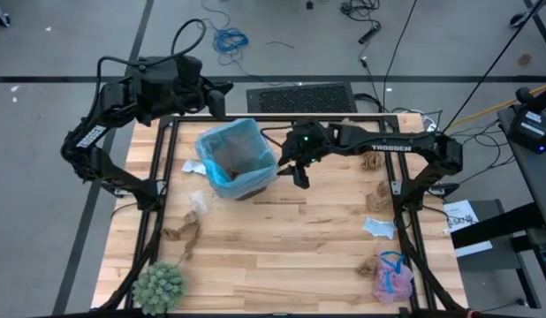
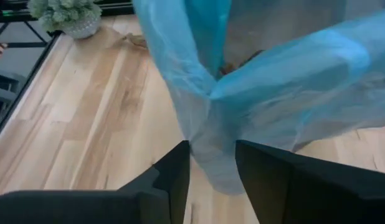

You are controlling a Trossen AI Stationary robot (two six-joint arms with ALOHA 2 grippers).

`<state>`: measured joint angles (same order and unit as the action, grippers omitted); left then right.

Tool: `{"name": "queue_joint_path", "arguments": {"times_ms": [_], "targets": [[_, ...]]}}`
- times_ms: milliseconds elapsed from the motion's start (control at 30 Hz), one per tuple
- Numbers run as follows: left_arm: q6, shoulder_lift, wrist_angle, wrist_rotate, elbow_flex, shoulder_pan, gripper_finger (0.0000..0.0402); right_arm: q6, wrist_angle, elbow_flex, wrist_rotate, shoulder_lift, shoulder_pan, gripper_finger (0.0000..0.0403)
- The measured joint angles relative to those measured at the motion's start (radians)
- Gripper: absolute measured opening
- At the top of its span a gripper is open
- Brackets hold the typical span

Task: Pick and place trash into bin
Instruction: Adjust the brown trash bin

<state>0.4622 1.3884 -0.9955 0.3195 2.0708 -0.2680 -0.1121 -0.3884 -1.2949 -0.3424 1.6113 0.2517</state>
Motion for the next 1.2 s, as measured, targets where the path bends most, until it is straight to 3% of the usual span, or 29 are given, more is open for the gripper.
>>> {"name": "queue_joint_path", "arguments": {"times_ms": [133, 300, 367, 1200], "targets": [[0.000, 0.000, 0.000, 0.000, 0.000, 0.000, 0.0000, 0.001, 0.011, 0.000, 0.054, 0.033, 0.002, 0.0101], [0.000, 0.000, 0.000, 0.000, 0.000, 0.000, 0.0000, 0.010, 0.010, 0.000, 0.055, 0.095, 0.001, 0.0021], [0.000, 0.000, 0.001, 0.000, 0.000, 0.000, 0.0000, 0.007, 0.012, 0.000, 0.053, 0.111, 0.001, 0.0007], [-0.002, 0.000, -0.001, -0.007, 0.000, 0.003, 0.0000, 0.052, -0.001, -0.002, 0.053, 0.159, 0.004, 0.0013]]}}
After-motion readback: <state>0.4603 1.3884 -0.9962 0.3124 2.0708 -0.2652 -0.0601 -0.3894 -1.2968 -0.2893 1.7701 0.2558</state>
